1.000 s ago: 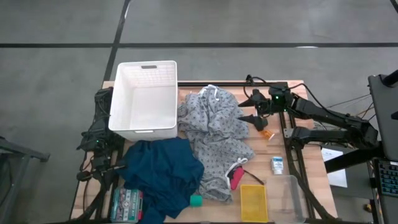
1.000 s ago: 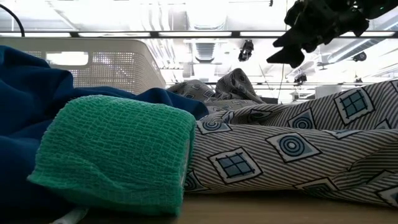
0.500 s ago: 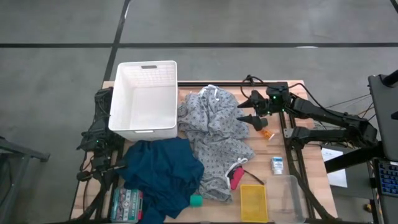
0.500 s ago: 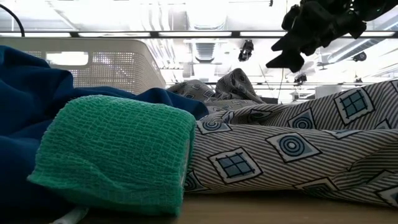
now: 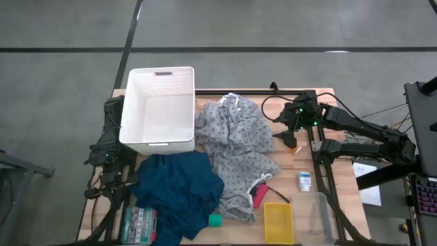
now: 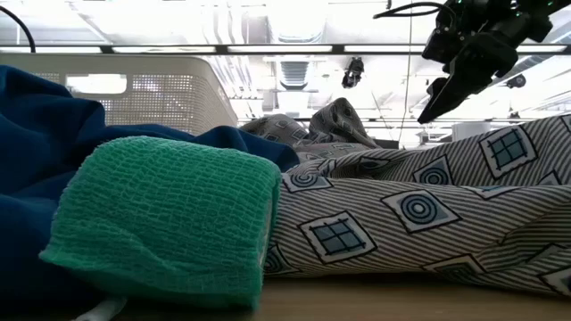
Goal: Pick & Place Medicine items
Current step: Put the black bandage into the yellow bin
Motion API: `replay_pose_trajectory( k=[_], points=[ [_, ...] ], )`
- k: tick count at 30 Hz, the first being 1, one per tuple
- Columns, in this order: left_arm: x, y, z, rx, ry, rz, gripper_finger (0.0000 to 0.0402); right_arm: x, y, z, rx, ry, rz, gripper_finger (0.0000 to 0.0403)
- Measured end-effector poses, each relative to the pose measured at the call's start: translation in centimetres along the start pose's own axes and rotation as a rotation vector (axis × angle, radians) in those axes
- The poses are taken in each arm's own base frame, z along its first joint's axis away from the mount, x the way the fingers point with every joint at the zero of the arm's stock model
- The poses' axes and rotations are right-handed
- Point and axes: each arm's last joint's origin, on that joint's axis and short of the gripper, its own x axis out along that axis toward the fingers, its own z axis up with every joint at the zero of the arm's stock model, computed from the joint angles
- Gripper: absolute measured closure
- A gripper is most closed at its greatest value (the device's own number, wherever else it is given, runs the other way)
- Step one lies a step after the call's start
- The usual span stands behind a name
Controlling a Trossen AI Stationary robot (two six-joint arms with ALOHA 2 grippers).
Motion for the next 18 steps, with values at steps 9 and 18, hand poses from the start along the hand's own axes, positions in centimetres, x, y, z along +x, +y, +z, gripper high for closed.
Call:
replay_pose_trajectory(
  k=[9,18],
  points=[
    [0.0,0.0,0.0,0.0,0.0,0.0,0.0355,-1.3,0.6,-0.6,-0.081,-0.004,0.001,0.0078],
    [0.0,0.0,0.0,0.0,0.0,0.0,0.0355,-1.0,0.5,-1.3,-0.124,0.07,-0.034,0.0078]
  ],
)
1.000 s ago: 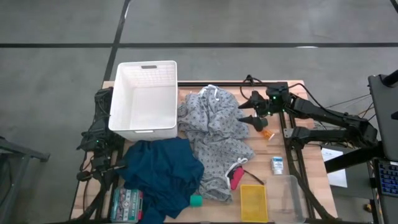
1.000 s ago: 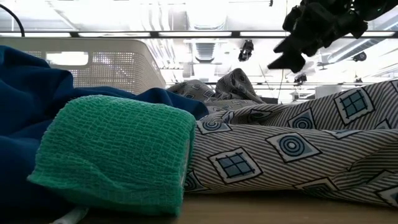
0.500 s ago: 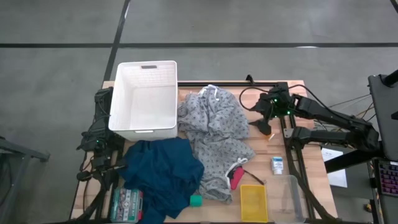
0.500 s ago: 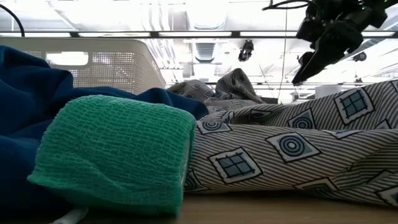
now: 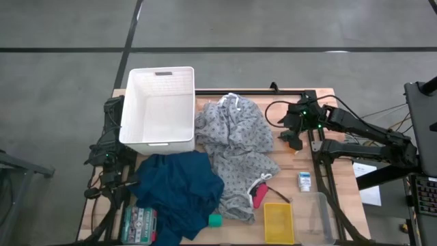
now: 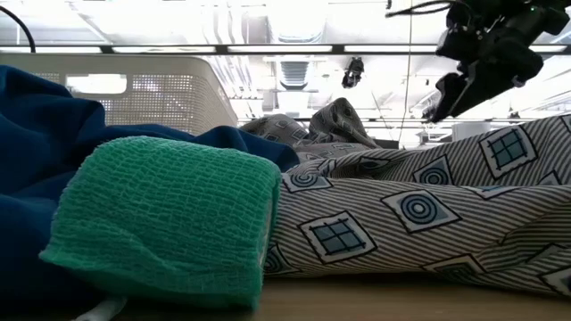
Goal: Pick & Place Medicine items
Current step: Put the black bandage into the yellow bin
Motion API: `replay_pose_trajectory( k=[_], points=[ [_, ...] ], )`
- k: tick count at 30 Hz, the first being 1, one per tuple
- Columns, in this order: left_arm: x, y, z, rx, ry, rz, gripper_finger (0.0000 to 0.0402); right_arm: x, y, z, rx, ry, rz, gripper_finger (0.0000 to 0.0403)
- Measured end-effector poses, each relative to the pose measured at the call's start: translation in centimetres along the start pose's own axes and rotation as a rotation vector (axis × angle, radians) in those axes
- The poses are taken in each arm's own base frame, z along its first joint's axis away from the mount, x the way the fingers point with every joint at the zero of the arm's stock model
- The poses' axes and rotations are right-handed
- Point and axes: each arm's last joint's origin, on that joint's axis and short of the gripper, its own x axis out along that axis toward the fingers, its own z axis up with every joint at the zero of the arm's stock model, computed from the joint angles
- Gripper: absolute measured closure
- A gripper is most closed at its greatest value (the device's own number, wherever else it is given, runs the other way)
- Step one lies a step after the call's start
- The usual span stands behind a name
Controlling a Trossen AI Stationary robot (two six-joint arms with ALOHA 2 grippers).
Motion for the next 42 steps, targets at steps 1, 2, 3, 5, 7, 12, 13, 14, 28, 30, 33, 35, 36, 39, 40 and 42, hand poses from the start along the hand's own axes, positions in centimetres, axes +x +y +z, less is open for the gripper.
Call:
replay_pose_trajectory(
  k=[1,2,3,5,7,12,13,14,28,30,33,35,36,39,40,42],
  points=[
    [0.0,0.0,0.0,0.0,0.0,0.0,0.0355,0.1,0.0,0.0,0.002,0.003,-0.001,0.0078],
    [0.0,0.0,0.0,0.0,0.0,0.0,0.0355,0.1,0.0,0.0,0.002,0.001,-0.004,0.0078],
    [0.0,0.0,0.0,0.0,0.0,0.0,0.0355,0.0,0.0,0.0,0.003,0.001,-0.006,0.0078],
    [0.0,0.0,0.0,0.0,0.0,0.0,0.0355,0.0,0.0,0.0,0.004,0.001,-0.015,0.0078],
    [0.0,0.0,0.0,0.0,0.0,0.0,0.0355,0.0,-0.1,0.0,0.008,0.006,-0.029,0.0078],
    [0.0,0.0,0.0,0.0,0.0,0.0,0.0355,0.3,-0.5,0.0,0.034,0.039,-0.125,0.0078],
    [0.0,0.0,0.0,0.0,0.001,0.0,0.0355,0.4,-0.6,0.0,0.041,0.051,-0.141,0.0078],
    [0.0,0.0,0.0,0.0,0.0,0.0,0.0355,0.6,-0.7,0.0,0.047,0.064,-0.157,0.0078],
    [0.0,0.0,0.0,0.0,0.0,0.0,0.0355,4.7,-2.0,-0.4,0.095,0.315,-0.239,0.0078],
    [0.0,0.0,0.0,0.0,0.001,0.0,0.0355,5.4,-2.1,-0.6,0.098,0.356,-0.247,0.0078],
    [0.0,0.0,0.0,0.0,0.0,0.0,0.0355,6.4,-2.4,-0.9,0.105,0.426,-0.273,0.0078],
    [0.0,0.0,0.0,0.0,0.0,0.0,0.0355,7.0,-2.5,-1.1,0.109,0.464,-0.288,0.0078],
    [0.0,0.0,0.0,0.0,0.0,0.0,0.0355,7.4,-2.6,-1.2,0.108,0.482,-0.286,0.0078],
    [0.0,0.0,0.0,0.0,0.0,0.0,0.0355,7.8,-2.6,-1.2,0.107,0.511,-0.272,0.0078],
    [0.0,0.0,0.0,0.0,0.0,0.0,0.0355,7.7,-2.7,-1.0,0.101,0.512,-0.27,0.0078],
    [0.0,0.0,0.0,0.0,0.001,0.0,0.0355,7.2,-2.7,-0.7,0.065,0.542,-0.251,0.0078]
  ],
)
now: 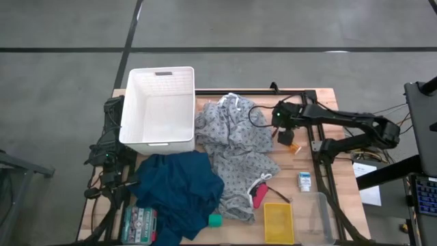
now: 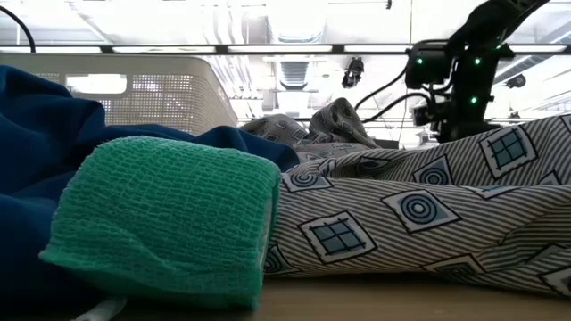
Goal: Pick & Place Medicine items
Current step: Put the black bandage into the yellow bin
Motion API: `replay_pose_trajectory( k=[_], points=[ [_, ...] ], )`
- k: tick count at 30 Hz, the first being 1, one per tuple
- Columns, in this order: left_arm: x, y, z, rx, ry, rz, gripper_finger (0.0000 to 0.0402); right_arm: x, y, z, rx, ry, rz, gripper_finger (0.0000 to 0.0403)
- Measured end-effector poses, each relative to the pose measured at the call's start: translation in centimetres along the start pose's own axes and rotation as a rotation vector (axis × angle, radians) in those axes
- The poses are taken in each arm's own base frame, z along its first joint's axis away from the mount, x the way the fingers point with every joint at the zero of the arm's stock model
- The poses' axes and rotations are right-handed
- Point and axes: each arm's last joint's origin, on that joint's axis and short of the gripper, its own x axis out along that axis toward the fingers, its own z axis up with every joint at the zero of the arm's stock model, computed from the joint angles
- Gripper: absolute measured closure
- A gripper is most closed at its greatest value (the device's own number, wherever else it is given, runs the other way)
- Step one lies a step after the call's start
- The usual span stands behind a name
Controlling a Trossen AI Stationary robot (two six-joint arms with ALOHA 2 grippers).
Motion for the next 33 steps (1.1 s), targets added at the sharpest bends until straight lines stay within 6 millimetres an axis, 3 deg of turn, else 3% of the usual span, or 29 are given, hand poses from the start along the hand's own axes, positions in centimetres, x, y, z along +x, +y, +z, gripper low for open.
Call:
replay_pose_trajectory(
  k=[8,12,19,26,33],
  points=[
    [0.0,0.0,0.0,0.0,0.0,0.0,0.0355,-4.5,-0.8,-0.6,-0.069,0.041,0.014,0.0078],
    [0.0,0.0,0.0,0.0,0.0,0.0,0.0355,-5.4,-0.8,-1.2,-0.076,0.043,0.015,0.0078],
    [0.0,0.0,0.0,0.0,0.0,0.0,0.0355,-3.9,-0.2,-2.4,-0.144,0.086,0.016,0.0078],
    [0.0,0.0,0.0,0.0,0.0,0.0,0.0354,-1.5,0.3,-2.1,-0.173,0.064,0.008,0.0078],
    [0.0,0.0,0.0,0.0,0.0,0.0,0.0354,-0.6,0.5,-2.3,-0.188,0.102,0.023,0.0078]
  ],
)
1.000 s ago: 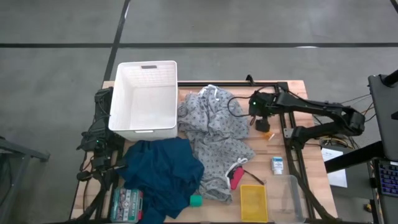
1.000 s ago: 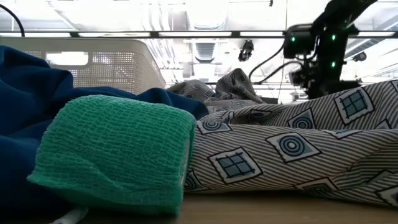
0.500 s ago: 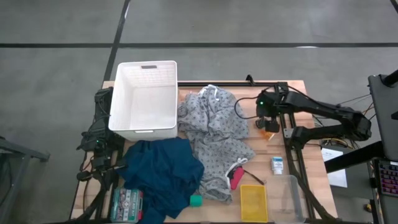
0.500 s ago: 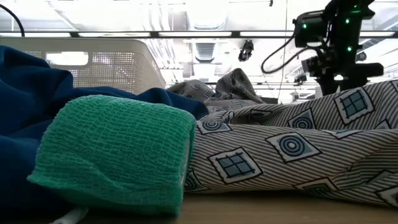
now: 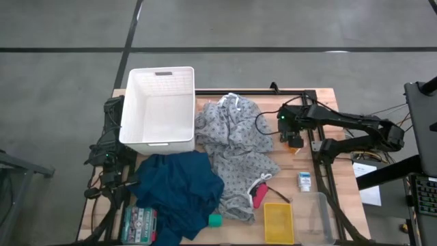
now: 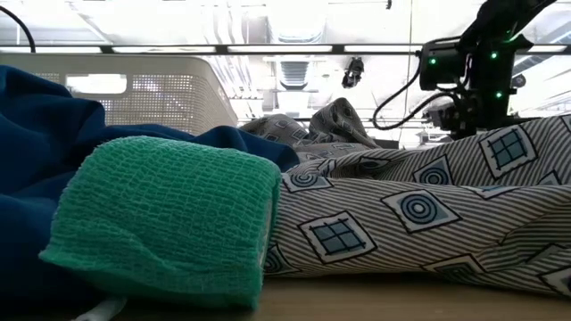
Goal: Pick & Place Medicine items
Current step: Put the black bandage into the yellow bin
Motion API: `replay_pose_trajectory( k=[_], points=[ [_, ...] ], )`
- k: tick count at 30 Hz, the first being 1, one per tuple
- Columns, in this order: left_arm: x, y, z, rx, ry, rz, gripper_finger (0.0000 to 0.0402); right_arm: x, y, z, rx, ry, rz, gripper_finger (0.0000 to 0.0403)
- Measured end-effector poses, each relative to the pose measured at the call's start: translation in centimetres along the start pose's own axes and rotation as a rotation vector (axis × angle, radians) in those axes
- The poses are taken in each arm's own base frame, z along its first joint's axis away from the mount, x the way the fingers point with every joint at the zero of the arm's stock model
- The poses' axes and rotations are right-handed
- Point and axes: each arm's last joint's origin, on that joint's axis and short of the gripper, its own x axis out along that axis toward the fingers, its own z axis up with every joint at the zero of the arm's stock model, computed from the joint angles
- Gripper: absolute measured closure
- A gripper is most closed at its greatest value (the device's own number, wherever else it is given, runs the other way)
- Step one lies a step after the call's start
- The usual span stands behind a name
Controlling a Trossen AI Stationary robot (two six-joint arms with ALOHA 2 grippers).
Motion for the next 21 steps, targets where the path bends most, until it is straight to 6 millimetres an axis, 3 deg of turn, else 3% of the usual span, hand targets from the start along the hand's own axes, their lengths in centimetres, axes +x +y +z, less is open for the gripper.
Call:
replay_pose_trajectory(
  k=[21],
  points=[
    [0.0,0.0,0.0,0.0,0.0,0.0,0.0354,3.2,1.3,-0.6,-0.038,-0.07,0.028,0.0078]
  ],
)
